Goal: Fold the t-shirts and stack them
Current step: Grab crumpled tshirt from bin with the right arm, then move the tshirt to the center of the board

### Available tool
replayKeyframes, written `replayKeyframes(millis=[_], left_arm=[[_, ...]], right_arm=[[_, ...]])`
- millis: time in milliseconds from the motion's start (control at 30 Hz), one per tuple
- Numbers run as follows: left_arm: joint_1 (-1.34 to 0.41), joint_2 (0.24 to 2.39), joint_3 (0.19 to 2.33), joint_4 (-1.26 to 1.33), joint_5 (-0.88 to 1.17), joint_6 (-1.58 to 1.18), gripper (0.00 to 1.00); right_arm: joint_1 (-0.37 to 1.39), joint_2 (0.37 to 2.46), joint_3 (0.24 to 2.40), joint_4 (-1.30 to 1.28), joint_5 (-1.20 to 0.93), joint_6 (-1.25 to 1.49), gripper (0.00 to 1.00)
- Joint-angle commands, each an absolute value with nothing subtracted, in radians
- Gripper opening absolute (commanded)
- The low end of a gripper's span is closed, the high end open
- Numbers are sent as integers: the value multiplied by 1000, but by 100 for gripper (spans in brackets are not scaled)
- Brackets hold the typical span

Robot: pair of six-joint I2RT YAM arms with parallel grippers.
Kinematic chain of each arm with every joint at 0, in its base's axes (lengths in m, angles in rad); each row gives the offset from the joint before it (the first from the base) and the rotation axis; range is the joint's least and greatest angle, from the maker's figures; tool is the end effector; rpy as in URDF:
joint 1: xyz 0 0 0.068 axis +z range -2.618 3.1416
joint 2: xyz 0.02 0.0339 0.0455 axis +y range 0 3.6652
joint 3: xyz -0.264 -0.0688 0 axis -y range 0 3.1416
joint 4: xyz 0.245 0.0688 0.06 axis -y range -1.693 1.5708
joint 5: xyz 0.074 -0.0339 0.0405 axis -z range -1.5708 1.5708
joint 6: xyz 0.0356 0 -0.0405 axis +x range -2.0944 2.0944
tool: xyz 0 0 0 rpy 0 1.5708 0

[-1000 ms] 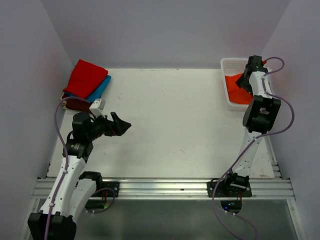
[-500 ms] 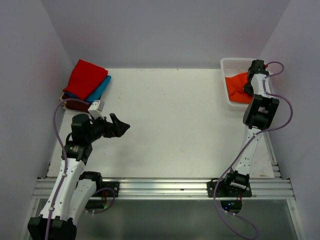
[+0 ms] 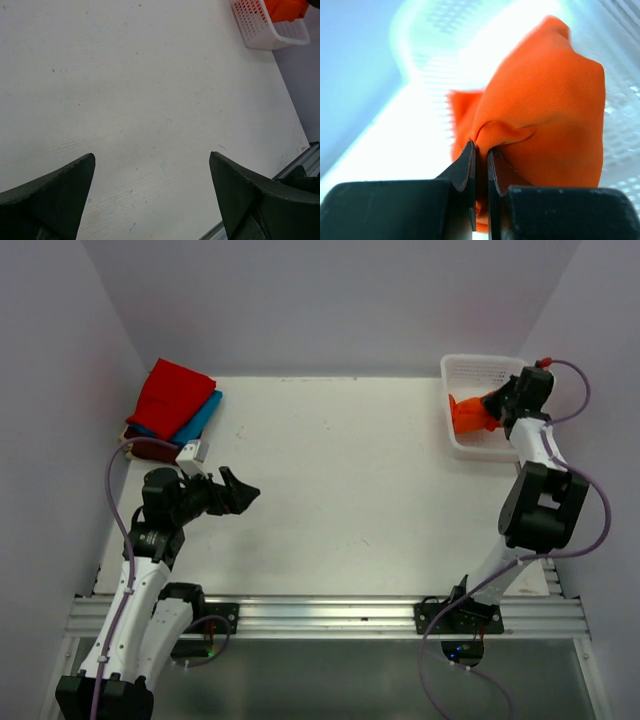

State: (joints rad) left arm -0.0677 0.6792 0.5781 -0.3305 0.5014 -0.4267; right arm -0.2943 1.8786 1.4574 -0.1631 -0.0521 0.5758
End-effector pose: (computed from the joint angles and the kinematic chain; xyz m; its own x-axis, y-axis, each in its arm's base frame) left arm 0.1584 -0.0279 0.2703 -0.5848 -0.3241 -0.7436 0.2778 0.7813 -0.5590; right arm 0.4211 -0.1257 0.2592 -0.3077 0.6615 -0.6840 0.4955 0.7250 0.4783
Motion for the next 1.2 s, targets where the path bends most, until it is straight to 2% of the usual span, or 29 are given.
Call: replayKeyframes(millis=[0, 67, 300, 400, 467, 533, 567, 633, 800, 833, 900, 967, 1033, 1167], left_arm=[[-71, 667, 601, -293, 521, -434, 100], [-69, 666, 601, -281, 526, -442, 100], [-69, 657, 615, -279, 485, -465, 100], [-69, 644, 643, -293, 462, -471, 100], [-69, 631, 656, -302, 453, -471, 100], [-69, 617, 672, -320, 428, -469, 100], [-69, 612, 676, -330, 422, -468, 100], [-69, 592, 681, -348, 416, -466, 100], [-69, 549, 692, -390, 413, -469, 100], [-69, 535, 693, -408, 408, -471, 100], [-69, 522, 692, -419, 402, -476, 100], [-69, 509, 687, -420, 420, -488, 100], [-69, 521, 666, -411, 458, -494, 100], [-71, 600, 591, -379, 630, -465, 100]], right_arm=[[-287, 1634, 1343, 202, -244, 679, 0], [-285, 1560, 1231, 318, -276, 734, 0], [-226, 1320, 1043, 407, -515, 844, 0], [-123, 1275, 1012, 327, -600, 761, 0], [-54, 1238, 1023, 184, -636, 669, 0], [79, 1212, 999, 144, -719, 654, 0], [80, 1203, 983, 153, -745, 666, 0], [144, 1180, 922, 239, -810, 713, 0], [189, 1175, 754, 543, -916, 1124, 0], [190, 1183, 694, 564, -905, 1220, 25], [190, 1209, 657, 552, -893, 1238, 47], [190, 1213, 669, 335, -810, 1110, 70], [198, 1219, 754, 28, -656, 926, 82], [215, 1233, 834, -149, -527, 821, 87]])
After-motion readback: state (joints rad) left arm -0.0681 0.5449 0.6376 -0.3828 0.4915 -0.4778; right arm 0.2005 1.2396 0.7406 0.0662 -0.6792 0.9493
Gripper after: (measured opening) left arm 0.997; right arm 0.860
